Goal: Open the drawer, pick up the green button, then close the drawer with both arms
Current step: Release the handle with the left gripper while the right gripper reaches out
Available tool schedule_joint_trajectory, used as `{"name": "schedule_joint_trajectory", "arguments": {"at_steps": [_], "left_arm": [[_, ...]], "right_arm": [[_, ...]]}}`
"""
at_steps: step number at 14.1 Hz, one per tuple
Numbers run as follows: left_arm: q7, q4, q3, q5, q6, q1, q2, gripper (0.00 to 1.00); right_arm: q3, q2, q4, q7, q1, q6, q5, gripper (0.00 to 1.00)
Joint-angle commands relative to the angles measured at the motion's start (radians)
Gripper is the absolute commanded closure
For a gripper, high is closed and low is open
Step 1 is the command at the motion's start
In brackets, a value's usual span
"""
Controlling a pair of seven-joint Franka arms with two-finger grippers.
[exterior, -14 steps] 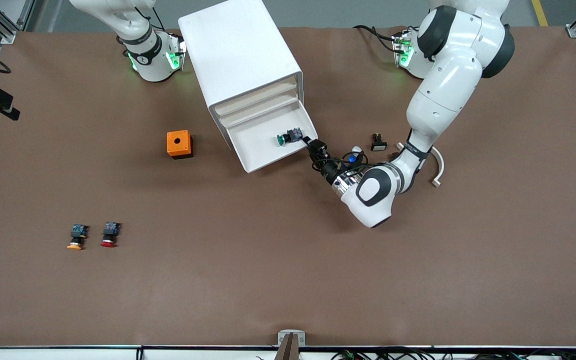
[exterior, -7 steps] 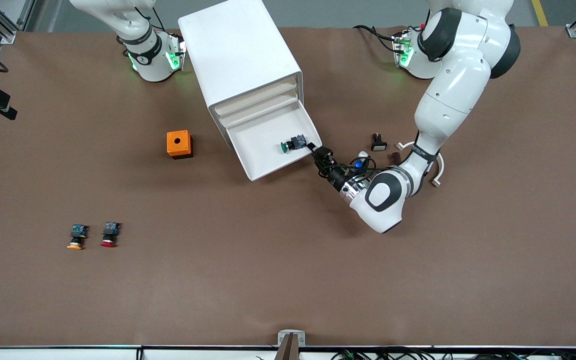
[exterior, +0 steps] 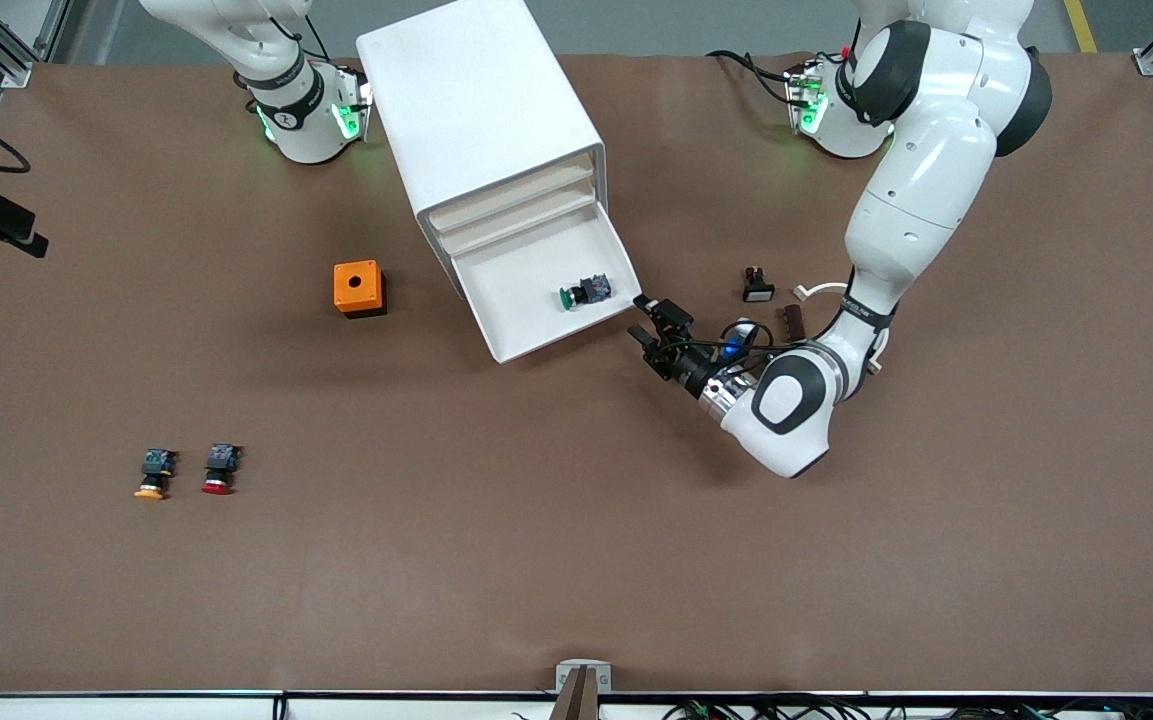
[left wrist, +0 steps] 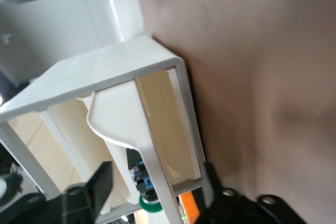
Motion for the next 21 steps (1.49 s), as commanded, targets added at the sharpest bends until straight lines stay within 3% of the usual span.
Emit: {"name": "schedule_joint_trajectory", "arguments": {"at_steps": [1, 3, 8, 15, 19, 21], "left_arm": [[0.121, 0.047, 0.019, 0.041, -0.001, 0.001, -0.012, 0.06], [0.285, 0.113, 0.058, 0.067, 0.001, -0.001, -0.012, 0.05], [0.546, 0.158, 0.143, 0.098, 0.048, -0.015, -0.018, 0.01], [0.729, 0.158, 0.143, 0.286, 0.248, -0.035, -0.107, 0.01], [0.755, 0.158, 0.141, 0.441, 0.367, -0.059, -0.160, 0.01], [0.758, 0.158, 0.138, 0.519, 0.421, -0.059, -0.188, 0.01]], "right_arm": [[0.013, 0.064, 0.013, -0.010, -0.023, 0.006, -0.017, 0.00], [0.011, 0.080, 0.018, -0.011, -0.035, 0.018, -0.019, 0.00], [0.011, 0.132, 0.019, -0.010, -0.046, 0.055, -0.037, 0.00], [0.019, 0.127, 0.004, 0.197, -0.001, 0.018, -0.019, 0.00], [0.019, 0.114, -0.051, 0.442, 0.081, 0.023, 0.066, 0.00], [0.019, 0.103, -0.061, 0.514, 0.141, 0.021, 0.066, 0.00]]}}
